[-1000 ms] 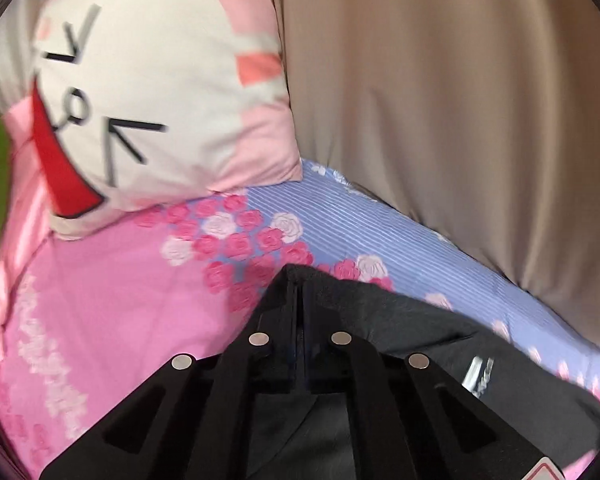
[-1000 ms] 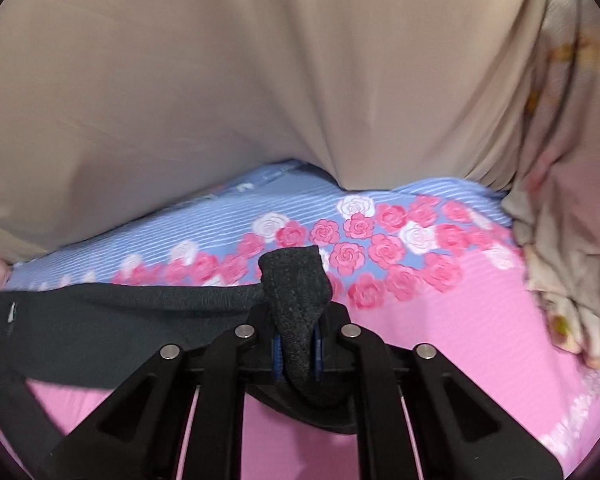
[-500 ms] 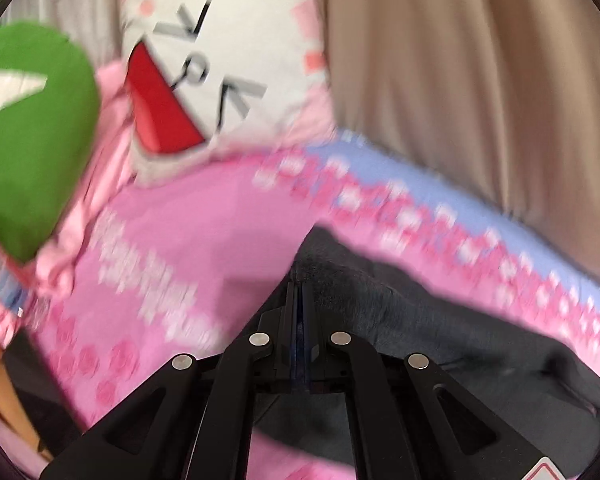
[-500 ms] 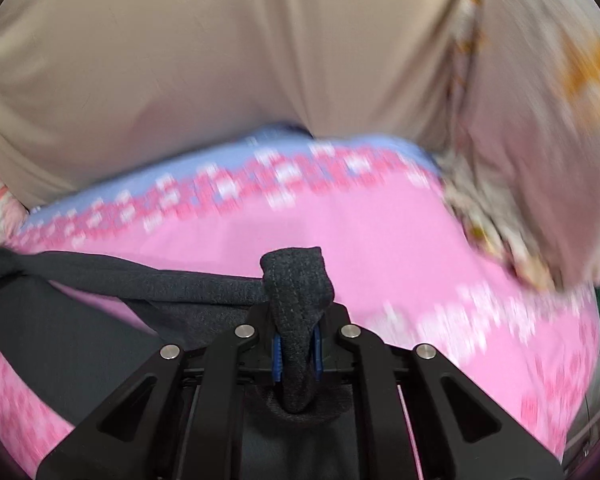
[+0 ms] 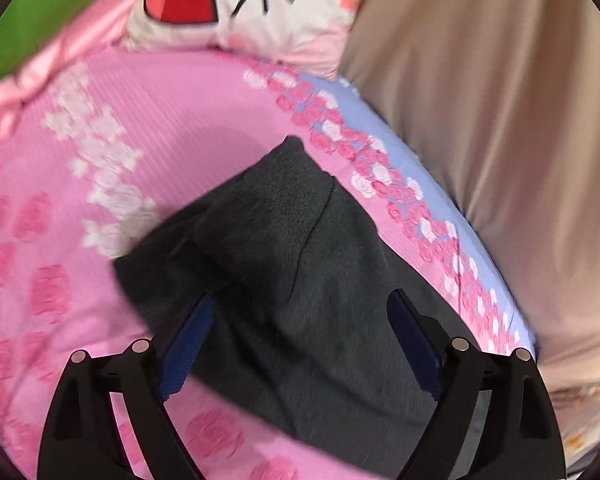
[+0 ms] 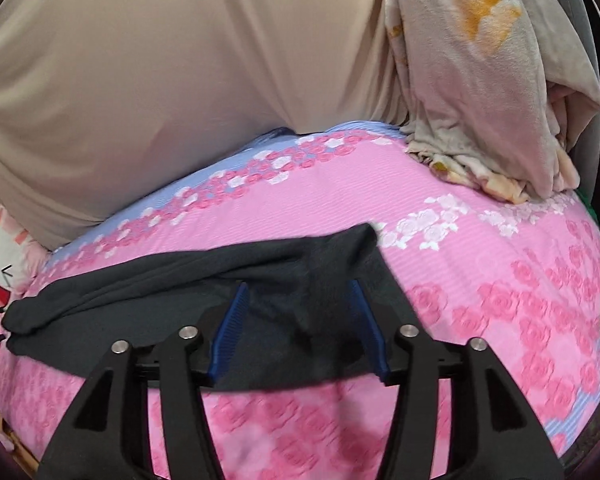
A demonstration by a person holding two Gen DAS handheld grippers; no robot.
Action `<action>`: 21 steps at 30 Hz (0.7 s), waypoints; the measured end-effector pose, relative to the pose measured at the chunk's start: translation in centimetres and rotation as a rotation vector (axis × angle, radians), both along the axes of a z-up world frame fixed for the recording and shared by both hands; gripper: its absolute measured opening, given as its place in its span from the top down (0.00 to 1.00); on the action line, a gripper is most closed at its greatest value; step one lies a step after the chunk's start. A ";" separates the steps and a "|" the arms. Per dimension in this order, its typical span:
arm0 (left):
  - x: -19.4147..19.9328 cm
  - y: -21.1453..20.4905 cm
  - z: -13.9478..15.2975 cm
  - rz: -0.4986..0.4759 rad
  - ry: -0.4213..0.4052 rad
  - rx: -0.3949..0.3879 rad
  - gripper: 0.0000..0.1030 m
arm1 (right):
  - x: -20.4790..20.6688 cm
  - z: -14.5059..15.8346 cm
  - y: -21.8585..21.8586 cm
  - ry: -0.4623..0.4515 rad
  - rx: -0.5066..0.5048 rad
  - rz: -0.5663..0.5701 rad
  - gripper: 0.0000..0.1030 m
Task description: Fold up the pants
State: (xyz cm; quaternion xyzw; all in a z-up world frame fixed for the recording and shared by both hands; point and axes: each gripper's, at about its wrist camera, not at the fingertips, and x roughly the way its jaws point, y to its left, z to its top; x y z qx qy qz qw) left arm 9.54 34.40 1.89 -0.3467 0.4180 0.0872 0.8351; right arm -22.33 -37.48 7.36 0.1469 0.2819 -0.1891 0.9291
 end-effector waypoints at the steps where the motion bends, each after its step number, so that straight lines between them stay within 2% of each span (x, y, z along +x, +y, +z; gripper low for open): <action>1: 1.0 0.3 -0.7 -0.010 -0.005 -0.031 0.38 | -0.1 -0.2 0.7 0.006 0.003 0.013 0.48; 2: 1.5 0.5 -1.1 -0.010 0.000 -0.051 0.83 | -0.3 -0.3 1.2 0.010 0.002 0.019 0.48; 3: 1.8 0.7 -1.0 -0.008 0.021 -0.061 0.95 | -0.4 -0.5 1.6 0.019 -0.003 0.022 0.48; 5: 0.7 1.4 0.4 -0.013 -0.037 -0.105 0.95 | -0.9 -0.4 2.3 0.023 -0.004 0.022 0.48; 7: -2.1 1.6 3.2 -0.031 -0.115 -0.095 0.95 | -1.6 -0.4 2.4 0.009 0.027 0.035 0.47; 9: -4.9 1.5 4.9 -0.054 -0.139 -0.059 0.94 | -2.0 -0.8 2.3 -0.004 0.079 0.049 0.44; 12: -6.0 1.6 4.3 -0.065 -0.070 -0.001 0.94 | -1.0 -1.8 1.6 -0.010 0.167 0.064 0.44; 14: -5.9 2.3 2.9 -0.035 -0.010 0.036 0.94 | 0.3 -2.2 1.1 -0.020 0.236 0.079 0.43; 18: -5.4 3.6 0.3 -0.003 0.060 0.012 0.94 | 4.9 -2.1 1.1 -0.027 0.351 0.151 0.43; 20: -5.3 3.8 -0.1 -0.002 0.067 0.014 0.94 | 7.1 -2.3 1.3 -0.003 0.370 0.168 0.43; 21: -5.3 3.8 -0.1 -0.004 0.067 0.021 0.94 | 8.3 -2.6 1.5 0.024 0.345 0.146 0.43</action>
